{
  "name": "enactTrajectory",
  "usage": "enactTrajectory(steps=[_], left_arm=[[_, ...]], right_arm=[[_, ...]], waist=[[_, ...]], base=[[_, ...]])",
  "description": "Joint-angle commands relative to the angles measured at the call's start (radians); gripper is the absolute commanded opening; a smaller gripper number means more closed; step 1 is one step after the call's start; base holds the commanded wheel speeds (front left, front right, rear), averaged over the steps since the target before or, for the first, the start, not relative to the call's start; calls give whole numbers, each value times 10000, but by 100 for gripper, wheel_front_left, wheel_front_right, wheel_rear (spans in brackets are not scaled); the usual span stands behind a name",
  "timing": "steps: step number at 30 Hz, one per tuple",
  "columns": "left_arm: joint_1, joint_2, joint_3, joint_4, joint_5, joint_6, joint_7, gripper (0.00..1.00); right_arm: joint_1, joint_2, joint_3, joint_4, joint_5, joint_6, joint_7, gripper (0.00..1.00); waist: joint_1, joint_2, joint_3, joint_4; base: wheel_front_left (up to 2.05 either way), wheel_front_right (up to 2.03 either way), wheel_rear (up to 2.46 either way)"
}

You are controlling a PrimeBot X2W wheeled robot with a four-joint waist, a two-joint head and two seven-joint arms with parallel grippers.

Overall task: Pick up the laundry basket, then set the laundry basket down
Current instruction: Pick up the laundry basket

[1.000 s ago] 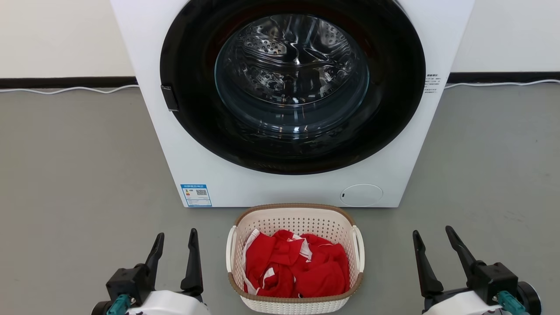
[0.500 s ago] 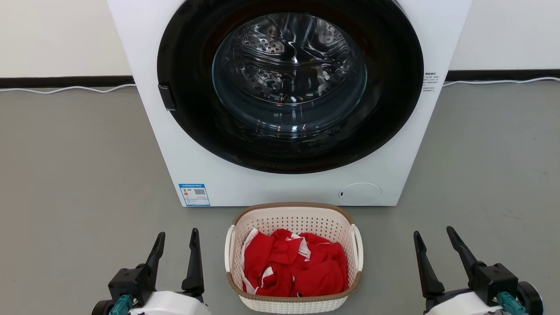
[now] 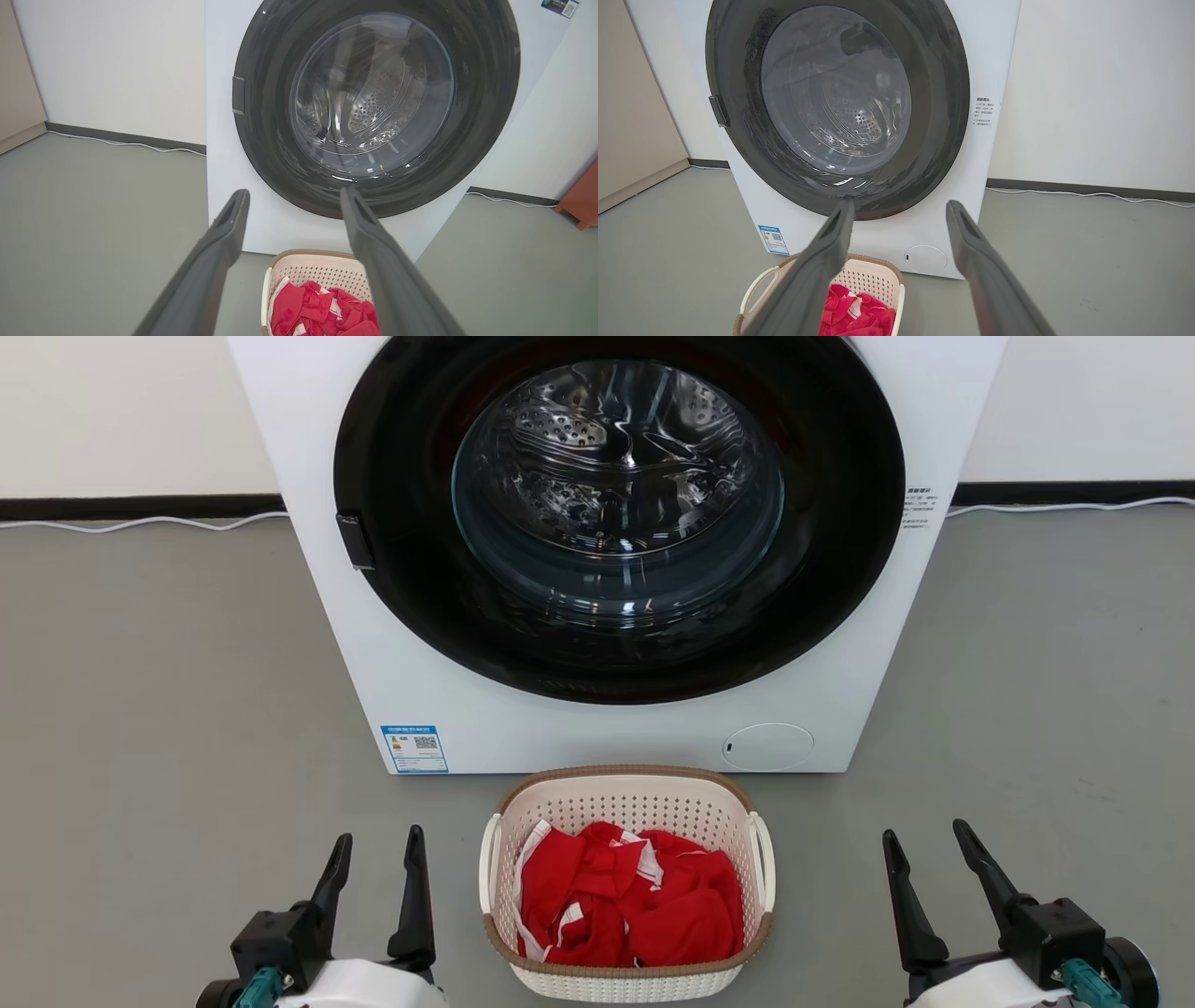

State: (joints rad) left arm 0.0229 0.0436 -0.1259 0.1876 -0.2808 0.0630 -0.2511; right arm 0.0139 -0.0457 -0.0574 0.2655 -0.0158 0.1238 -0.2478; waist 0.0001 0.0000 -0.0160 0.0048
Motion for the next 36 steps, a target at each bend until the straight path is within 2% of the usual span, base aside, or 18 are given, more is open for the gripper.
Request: enactTrajectory(steps=[1, 13, 21, 36], left_arm=[[-180, 66, 279, -243, 41, 146, -107, 100], [-250, 66, 60, -412, -117, 387, -107, 100], [-749, 66, -121, -525, -156, 560, -107, 100], [-2641, 66, -709, -190, -131, 962, -107, 100]], right_arm=[[-336, -45, 236, -220, 65, 69, -139, 100], [-564, -45, 338, -192, 221, 69, -139, 100], [-1190, -45, 380, -161, 265, 69, -139, 100], [-2945, -60, 382, 213, 455, 69, -139, 100]], waist=[[0, 0, 17, 8], [0, 0, 576, 20], [0, 0, 1588, -40], [0, 0, 4219, -156]], base=[[0, 0, 0], [0, 0, 0], [0, 0, 0], [0, 0, 0]])
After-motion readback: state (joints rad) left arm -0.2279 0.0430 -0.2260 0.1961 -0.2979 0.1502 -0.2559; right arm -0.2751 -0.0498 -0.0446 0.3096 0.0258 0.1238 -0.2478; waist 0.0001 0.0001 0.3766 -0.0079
